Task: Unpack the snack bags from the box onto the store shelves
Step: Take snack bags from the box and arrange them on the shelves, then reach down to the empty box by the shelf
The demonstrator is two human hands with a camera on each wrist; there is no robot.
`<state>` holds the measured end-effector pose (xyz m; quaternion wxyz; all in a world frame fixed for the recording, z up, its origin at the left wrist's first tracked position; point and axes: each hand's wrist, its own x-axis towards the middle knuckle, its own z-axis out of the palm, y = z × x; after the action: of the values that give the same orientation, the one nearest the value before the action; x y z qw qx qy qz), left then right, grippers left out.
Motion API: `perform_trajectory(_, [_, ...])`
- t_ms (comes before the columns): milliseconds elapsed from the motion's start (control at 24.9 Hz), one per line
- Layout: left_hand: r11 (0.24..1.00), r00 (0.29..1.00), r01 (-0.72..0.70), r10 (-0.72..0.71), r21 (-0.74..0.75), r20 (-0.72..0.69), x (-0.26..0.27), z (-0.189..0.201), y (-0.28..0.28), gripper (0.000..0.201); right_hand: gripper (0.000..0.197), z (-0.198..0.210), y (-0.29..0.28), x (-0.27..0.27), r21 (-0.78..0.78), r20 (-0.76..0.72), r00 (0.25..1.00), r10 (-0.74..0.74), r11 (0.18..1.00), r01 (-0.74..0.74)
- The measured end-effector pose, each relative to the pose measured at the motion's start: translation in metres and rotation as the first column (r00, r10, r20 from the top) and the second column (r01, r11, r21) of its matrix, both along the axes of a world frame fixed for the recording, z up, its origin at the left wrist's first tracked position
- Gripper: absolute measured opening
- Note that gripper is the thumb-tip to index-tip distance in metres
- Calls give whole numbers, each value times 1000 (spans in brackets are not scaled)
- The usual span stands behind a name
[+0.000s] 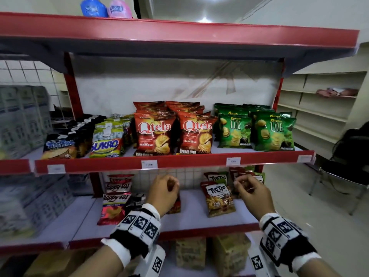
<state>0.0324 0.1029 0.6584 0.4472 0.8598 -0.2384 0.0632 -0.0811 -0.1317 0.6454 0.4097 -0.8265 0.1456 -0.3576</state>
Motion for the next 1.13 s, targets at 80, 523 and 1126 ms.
perform_trajectory(80, [1000, 1000, 4, -4, 15, -21, -5, -16, 9, 7, 12, -11, 5, -10, 15, -39, 999, 9, 1000, -8])
perform_trajectory(523, [994, 968, -104, 97, -19, -233, -27, -98, -33, 10, 12, -78, -16, -21, 134, -155, 986, 65, 990, -44])
perform_trajectory(1126, [963, 842, -269, 248, 25, -479, -42, -292, -65, 18, 15, -273, -44, -17, 210, -446, 880, 165, 975, -77])
